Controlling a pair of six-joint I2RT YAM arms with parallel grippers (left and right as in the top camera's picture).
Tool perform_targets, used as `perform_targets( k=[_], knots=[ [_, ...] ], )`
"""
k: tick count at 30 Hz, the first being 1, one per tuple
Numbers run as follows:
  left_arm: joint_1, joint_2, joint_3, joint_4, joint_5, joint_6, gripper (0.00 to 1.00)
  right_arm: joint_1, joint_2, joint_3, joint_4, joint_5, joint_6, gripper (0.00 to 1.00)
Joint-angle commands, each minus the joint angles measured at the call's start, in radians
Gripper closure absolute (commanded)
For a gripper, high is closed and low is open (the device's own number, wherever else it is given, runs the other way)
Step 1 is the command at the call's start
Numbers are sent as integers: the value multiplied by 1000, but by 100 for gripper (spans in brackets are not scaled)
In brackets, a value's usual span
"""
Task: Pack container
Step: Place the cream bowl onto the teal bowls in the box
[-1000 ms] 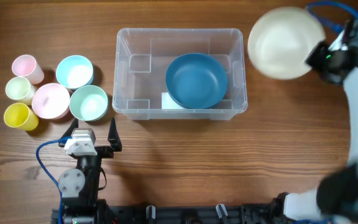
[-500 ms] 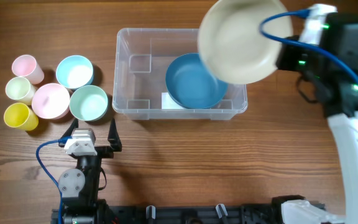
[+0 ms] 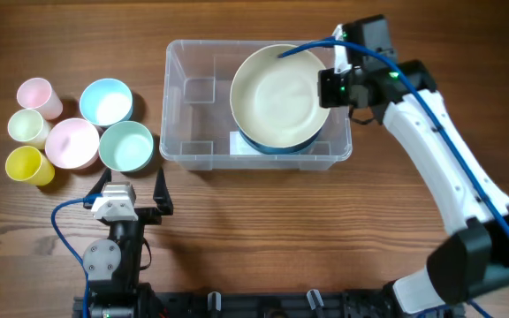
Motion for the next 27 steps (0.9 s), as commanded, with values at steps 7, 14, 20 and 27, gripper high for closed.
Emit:
perform_targets(
  k=[7,14,20,27],
  knots=[
    [-5,-4,-10,1,8,19,0,5,21,0,18,12,-2,34],
    [-5,-4,-10,1,8,19,0,5,12,3,25,13,-8,21],
    [-5,-4,-10,1,8,19,0,1,-65,45,-13,37,-22,21],
    [-5,-4,-10,1,8,19,0,-79,-231,56,-118,242,112,20]
  ],
)
